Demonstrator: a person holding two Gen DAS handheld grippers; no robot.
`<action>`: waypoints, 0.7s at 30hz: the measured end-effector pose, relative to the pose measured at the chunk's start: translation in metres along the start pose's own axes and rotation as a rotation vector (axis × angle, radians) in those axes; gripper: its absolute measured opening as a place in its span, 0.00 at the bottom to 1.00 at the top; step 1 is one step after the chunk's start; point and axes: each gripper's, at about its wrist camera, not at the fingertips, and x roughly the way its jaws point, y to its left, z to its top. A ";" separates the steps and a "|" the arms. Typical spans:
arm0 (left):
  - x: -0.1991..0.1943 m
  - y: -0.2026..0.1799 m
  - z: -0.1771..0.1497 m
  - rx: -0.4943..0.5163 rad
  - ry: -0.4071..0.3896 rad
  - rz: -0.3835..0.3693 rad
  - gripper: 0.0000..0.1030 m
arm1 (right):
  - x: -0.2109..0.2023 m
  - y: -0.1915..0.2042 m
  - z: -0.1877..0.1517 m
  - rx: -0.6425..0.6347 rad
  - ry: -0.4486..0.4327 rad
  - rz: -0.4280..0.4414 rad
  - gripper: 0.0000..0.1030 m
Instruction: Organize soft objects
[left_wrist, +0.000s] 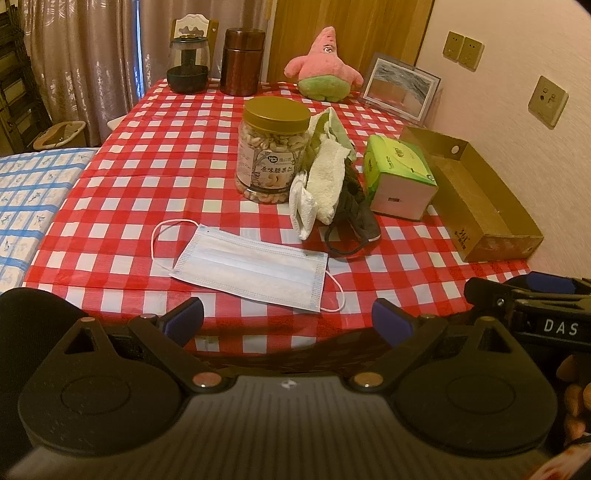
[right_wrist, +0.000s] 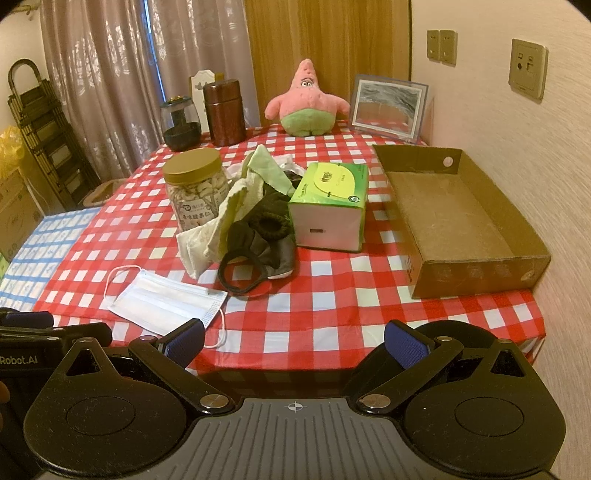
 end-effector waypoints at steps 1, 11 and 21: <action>0.001 0.000 -0.001 -0.001 -0.003 -0.004 0.93 | 0.001 0.000 0.000 0.001 -0.001 0.000 0.99; 0.008 0.007 0.006 0.009 0.004 -0.038 0.93 | 0.004 -0.001 0.001 -0.002 -0.003 0.007 0.99; 0.023 0.011 0.038 0.202 0.008 -0.104 0.93 | 0.018 -0.003 0.017 -0.030 -0.023 0.029 0.99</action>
